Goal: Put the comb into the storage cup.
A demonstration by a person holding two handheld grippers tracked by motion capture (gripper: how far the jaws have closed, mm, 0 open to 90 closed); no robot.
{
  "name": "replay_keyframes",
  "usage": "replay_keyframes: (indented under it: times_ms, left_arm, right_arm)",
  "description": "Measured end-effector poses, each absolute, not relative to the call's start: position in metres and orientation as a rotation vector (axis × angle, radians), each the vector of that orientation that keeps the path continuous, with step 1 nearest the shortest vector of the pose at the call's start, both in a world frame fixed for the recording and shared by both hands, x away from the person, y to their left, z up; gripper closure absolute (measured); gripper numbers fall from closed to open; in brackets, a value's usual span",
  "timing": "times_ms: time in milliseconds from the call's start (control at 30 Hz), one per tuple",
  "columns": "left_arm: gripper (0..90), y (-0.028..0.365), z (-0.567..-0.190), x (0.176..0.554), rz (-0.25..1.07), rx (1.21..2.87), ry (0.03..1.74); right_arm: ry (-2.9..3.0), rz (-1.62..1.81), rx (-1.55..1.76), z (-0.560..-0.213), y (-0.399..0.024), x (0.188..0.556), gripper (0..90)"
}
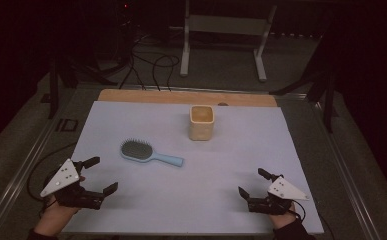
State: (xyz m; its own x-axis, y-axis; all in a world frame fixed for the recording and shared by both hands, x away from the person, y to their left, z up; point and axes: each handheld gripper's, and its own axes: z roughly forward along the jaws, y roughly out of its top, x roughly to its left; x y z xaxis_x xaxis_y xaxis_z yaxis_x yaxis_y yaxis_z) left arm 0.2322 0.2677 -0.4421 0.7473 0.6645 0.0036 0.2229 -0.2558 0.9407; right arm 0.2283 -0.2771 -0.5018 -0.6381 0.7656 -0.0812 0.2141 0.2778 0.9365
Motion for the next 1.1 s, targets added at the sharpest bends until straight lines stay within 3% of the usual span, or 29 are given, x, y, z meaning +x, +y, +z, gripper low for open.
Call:
replay_keyframes:
  times_ms: [1100]
  left_arm:
    - [0.0,0.219,-0.411,0.302,0.411,1.889,0.668]
  right_arm:
    - [2.020,1.383,0.889,-0.502,-0.279,0.229,8.4]
